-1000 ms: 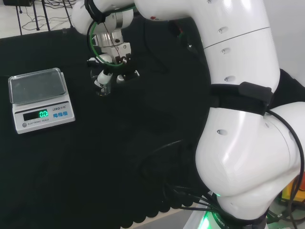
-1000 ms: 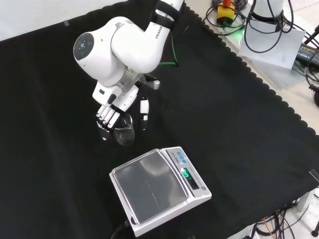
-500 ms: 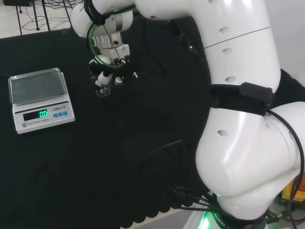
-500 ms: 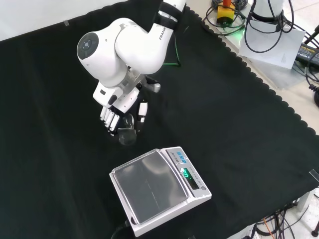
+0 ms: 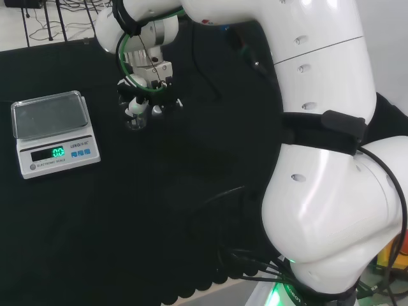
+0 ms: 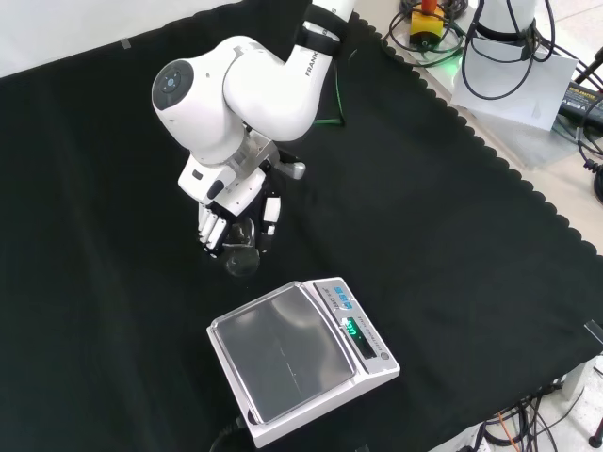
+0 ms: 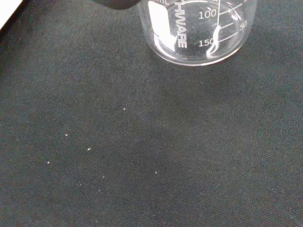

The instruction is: Pick up the beaker.

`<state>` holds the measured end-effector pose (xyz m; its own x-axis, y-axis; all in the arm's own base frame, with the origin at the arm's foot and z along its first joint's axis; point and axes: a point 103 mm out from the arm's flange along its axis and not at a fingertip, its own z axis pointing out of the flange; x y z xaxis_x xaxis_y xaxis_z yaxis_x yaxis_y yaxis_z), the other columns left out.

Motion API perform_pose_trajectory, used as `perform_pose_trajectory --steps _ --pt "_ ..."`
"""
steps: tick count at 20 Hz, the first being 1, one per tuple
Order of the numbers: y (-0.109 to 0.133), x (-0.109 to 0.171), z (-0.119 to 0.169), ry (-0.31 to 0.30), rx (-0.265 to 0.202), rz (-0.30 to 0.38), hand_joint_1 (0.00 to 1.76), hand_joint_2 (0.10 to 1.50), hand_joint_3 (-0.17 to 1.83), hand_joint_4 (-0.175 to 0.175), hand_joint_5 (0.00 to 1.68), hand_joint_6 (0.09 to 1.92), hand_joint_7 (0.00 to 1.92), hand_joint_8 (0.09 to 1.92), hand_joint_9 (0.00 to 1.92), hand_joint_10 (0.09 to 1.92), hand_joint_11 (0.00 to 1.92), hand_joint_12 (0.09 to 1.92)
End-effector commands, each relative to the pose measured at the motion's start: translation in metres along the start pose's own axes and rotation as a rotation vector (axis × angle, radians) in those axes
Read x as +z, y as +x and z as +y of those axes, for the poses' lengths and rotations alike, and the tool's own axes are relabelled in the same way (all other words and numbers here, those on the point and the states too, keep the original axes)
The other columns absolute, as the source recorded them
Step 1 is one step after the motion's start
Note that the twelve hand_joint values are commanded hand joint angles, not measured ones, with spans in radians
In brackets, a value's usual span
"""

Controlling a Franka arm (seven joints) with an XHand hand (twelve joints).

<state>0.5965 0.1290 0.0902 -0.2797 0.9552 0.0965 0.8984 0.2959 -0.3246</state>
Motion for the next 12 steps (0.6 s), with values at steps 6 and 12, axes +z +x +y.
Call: perform_pose_trajectory --steps 6,12 --pt "0.000 -0.020 -0.005 -0.038 -0.011 -0.005 1.08 1.27 -0.09 -0.152 0.75 1.37 0.72 1.50 0.89 1.25 0.92 1.20" --pt "0.000 -0.047 -0.012 -0.074 -0.011 -0.024 1.09 1.29 -0.13 -0.168 0.77 1.35 0.72 1.52 0.89 1.26 0.94 1.19"
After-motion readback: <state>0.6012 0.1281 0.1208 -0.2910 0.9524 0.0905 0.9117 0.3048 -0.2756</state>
